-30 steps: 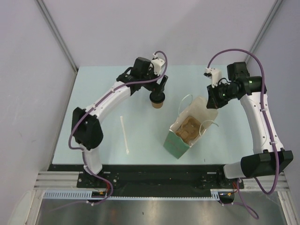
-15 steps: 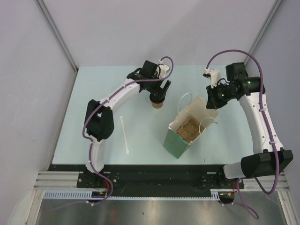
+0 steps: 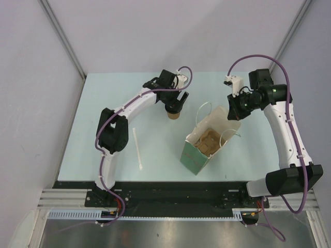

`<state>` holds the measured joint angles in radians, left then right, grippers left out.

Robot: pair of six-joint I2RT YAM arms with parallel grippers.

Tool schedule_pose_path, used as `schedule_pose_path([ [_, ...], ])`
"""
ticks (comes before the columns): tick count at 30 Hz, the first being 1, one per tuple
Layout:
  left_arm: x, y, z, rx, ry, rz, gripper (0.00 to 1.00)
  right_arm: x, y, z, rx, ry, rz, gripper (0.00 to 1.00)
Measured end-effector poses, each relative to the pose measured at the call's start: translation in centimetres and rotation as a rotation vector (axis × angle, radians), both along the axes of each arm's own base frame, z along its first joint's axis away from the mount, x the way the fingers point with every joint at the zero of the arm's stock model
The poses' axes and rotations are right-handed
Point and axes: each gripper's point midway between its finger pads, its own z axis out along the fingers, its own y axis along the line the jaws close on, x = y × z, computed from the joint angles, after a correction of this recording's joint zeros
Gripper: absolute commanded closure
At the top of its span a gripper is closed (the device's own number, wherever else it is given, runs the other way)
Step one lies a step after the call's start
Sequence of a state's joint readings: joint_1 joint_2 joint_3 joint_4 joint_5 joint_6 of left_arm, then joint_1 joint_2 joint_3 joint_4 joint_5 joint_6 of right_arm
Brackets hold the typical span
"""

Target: Pack the takeout coffee

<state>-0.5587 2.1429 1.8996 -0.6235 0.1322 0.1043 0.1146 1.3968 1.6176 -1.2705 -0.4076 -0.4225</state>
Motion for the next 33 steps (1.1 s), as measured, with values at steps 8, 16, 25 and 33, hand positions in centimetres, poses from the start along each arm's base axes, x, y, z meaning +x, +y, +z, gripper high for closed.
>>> schedule_pose_path([
  [8,0.38,0.21,-0.34,0.014,-0.01,0.012,0.01,0.29,0.0,-0.35,-0.001,0.013,-0.001,1.0],
  [16,0.42,0.25,-0.43,0.019,-0.013,0.008,0.0,0.35,-0.04,-0.37,-0.001,0.014,-0.002,1.0],
  [25,0.28,0.32,-0.31,0.019,-0.02,0.004,0.0,0.57,0.09,-0.6,0.006,0.026,0.0,1.0],
  [33,0.02,0.04,0.13,0.021,-0.03,-0.012,0.01,0.62,0.25,-0.62,0.014,0.03,0.005,1.0],
])
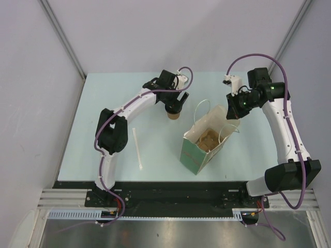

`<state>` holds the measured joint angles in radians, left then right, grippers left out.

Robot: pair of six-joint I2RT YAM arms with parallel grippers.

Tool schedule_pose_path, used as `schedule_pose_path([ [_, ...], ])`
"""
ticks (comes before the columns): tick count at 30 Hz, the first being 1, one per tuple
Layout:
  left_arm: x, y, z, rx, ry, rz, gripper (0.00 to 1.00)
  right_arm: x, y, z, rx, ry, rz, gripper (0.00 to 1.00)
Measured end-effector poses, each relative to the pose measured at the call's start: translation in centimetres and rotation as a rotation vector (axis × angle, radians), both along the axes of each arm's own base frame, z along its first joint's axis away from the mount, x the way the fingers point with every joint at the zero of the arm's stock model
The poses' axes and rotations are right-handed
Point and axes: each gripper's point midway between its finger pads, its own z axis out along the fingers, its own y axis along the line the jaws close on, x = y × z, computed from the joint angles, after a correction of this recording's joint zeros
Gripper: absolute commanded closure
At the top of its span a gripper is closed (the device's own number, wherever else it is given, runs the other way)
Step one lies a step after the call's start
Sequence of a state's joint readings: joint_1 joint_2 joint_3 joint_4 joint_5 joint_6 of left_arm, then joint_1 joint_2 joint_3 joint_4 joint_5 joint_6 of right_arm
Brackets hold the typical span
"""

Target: Pack the takeout coffee

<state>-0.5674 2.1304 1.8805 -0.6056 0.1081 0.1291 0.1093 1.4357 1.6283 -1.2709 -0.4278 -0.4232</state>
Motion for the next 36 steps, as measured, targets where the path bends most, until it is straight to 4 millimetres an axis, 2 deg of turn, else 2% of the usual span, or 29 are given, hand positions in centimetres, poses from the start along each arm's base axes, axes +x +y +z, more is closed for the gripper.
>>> schedule_pose_path([
  [36,-0.6,0.7,-0.9,-0.028,0.085,0.009,0.01,0.2,0.1,0.0,0.006,0.012,0.002,1.0],
])
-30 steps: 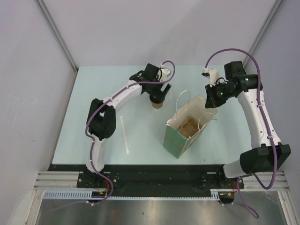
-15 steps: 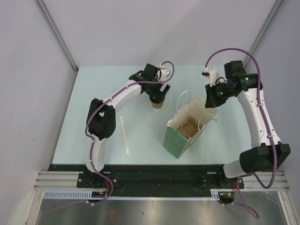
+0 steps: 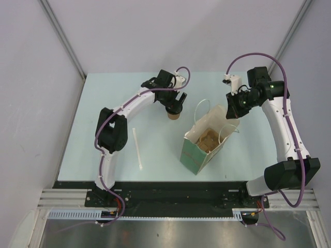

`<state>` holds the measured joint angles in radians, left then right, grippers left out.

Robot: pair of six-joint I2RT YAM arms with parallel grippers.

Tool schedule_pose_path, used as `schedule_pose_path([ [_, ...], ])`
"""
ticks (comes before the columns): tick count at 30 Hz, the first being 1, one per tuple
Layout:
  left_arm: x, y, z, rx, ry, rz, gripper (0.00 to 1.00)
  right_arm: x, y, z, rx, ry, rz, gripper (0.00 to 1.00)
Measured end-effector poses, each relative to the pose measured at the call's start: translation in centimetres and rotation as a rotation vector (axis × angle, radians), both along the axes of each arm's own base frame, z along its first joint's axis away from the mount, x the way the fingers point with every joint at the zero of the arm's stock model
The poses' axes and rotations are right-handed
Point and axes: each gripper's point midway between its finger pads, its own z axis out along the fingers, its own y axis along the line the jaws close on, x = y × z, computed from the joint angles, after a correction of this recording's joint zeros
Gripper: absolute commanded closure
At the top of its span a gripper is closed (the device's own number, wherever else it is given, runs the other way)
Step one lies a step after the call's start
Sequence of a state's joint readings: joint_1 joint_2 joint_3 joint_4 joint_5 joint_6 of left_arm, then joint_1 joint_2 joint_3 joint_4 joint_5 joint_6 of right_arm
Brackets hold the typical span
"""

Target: Pack the takeout coffee

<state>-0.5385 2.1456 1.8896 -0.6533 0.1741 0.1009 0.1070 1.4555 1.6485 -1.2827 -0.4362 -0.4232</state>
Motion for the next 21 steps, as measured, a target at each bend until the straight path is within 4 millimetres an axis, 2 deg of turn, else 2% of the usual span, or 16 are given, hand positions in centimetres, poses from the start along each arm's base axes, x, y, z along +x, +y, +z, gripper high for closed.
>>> schedule_pose_path([
  [6,0.0,-0.4,-0.2,-0.02,0.018,0.0,0.02,0.0,0.0,0.0,0.003,0.001,0.0,1.0],
  [10,0.1,-0.4,-0.2,-0.026,0.026,-0.001,0.09,0.0,0.0,0.0,0.006,0.001,0.0,1.0],
  [13,0.2,-0.3,-0.2,-0.03,0.03,0.002,0.16,0.0,0.0,0.1,0.01,0.001,0.0,1.0],
  [16,0.2,-0.1,-0.3,-0.036,0.043,0.006,0.27,0.0,0.2,0.1,0.018,0.003,0.002,1.0],
  [17,0.2,0.0,-0.3,-0.037,0.045,0.006,0.34,0.0,0.2,0.1,0.021,0.003,0.003,1.0],
  [21,0.2,0.7,-0.3,-0.04,0.064,0.014,0.45,-0.1,0.6,0.2,0.04,0.007,0.004,1.0],
])
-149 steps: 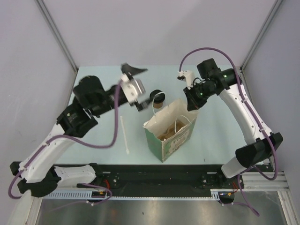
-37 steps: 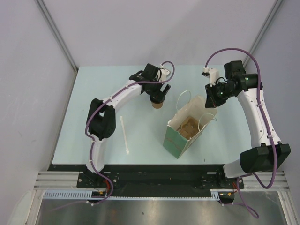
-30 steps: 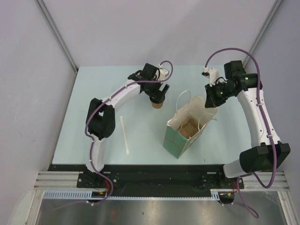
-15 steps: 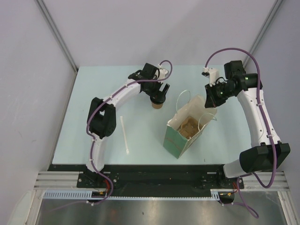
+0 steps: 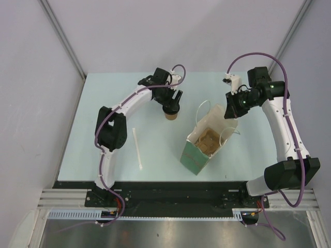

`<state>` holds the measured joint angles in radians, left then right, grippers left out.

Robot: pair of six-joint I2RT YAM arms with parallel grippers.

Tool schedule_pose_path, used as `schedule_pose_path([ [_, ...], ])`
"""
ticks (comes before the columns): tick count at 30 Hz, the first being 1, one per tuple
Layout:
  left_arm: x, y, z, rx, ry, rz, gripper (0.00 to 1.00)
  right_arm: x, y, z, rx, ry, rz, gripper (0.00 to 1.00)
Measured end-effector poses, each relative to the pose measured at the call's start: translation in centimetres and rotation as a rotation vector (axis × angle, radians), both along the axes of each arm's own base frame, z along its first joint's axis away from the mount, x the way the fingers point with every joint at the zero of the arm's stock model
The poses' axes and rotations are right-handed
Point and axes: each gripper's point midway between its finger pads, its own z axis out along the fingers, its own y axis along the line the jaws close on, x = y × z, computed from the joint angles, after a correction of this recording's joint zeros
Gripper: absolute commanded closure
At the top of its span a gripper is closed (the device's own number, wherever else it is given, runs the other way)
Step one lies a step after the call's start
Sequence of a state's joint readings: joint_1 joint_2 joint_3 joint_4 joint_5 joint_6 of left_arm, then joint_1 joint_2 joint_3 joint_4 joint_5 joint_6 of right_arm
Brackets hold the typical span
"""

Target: Pack the takeout coffee

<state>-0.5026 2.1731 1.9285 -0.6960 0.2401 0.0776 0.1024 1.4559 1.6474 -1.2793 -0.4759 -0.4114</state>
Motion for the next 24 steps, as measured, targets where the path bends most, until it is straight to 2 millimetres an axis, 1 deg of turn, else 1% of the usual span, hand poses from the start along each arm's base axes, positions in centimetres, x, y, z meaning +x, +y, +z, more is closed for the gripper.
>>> schedule_pose_path([
  [4,0.2,1.1,0.2,-0.005,0.016,0.012,0.48,0.2,0.7,-0.1,0.046,0.017,-0.026,1.0],
  [6,-0.1,1.8,0.8,-0.006,0.022,0.012,0.51,0.3,1.2,-0.2,0.08,0.036,-0.053,1.0],
  [8,-0.5,2.5,2.5,-0.015,0.028,0.006,0.53,0.4,1.5,-0.2,0.107,0.047,-0.082,1.0],
  [9,-0.6,2.5,4.0,-0.034,0.016,-0.005,0.53,0.5,1.6,-0.2,0.12,0.052,-0.101,1.0],
  [11,-0.6,2.6,7.6,-0.082,-0.032,-0.022,0.53,0.5,1.8,-0.2,0.139,0.057,-0.132,1.0],
  [14,-1.9,3.1,15.4,-0.176,-0.153,-0.053,0.53,0.4,2.0,0.2,0.169,0.057,-0.176,1.0],
  [15,-2.7,3.2,18.9,-0.219,-0.214,-0.069,0.53,0.5,2.1,0.5,0.179,0.053,-0.185,1.0],
  [17,-4.7,3.5,25.7,-0.304,-0.342,-0.108,0.53,0.7,2.2,0.8,0.196,0.05,-0.204,1.0],
  [19,-7.5,3.7,31.9,-0.39,-0.466,-0.155,0.53,0.9,2.4,0.9,0.21,0.051,-0.219,1.0],
  [20,-8.8,3.8,34.1,-0.423,-0.51,-0.176,0.53,1.0,2.4,1.0,0.215,0.052,-0.225,1.0],
  [21,-10.6,3.9,37.1,-0.47,-0.569,-0.207,0.53,1.1,2.5,1.1,0.221,0.053,-0.233,1.0],
  [22,-11.9,3.8,38.8,-0.499,-0.602,-0.231,0.53,1.2,2.6,1.1,0.226,0.055,-0.238,1.0],
  [24,-15.2,3.2,42.3,-0.57,-0.664,-0.301,0.53,1.2,2.9,1.2,0.237,0.061,-0.252,1.0],
])
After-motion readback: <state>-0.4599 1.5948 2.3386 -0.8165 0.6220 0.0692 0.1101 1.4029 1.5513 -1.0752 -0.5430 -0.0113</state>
